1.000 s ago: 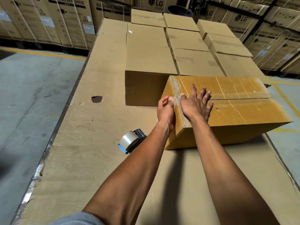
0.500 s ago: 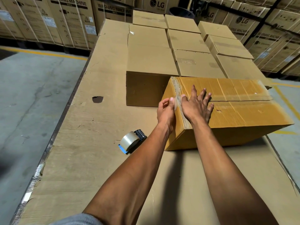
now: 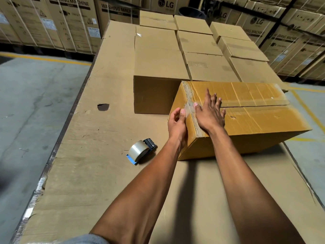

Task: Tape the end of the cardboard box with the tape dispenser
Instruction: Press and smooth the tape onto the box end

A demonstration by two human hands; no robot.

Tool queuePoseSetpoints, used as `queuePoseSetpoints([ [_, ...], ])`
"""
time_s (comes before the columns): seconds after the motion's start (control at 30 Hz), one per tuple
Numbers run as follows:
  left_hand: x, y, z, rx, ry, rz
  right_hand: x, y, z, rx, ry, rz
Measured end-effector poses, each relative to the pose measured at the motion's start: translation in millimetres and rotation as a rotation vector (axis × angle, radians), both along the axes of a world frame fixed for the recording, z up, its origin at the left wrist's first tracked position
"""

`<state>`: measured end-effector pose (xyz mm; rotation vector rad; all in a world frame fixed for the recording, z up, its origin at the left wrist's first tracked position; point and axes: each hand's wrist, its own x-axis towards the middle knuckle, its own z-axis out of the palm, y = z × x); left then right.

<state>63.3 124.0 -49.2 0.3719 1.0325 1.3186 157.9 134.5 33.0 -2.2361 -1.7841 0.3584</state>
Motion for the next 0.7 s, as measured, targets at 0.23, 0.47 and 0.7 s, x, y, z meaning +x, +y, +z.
queuePoseSetpoints([
  [0.23,-7,-7,9,-0.004,-0.038,-0.052,8,-4,3,-0.03,0.05,0.038],
  [0.47,-21,-10,7,0.052,0.251,-0.085,1,-6,6,0.078,0.072,0.066],
  [0.7,-67,-25,14,0.179,0.55,-0.107,-6,-18,8,0.261,0.14,0.064],
])
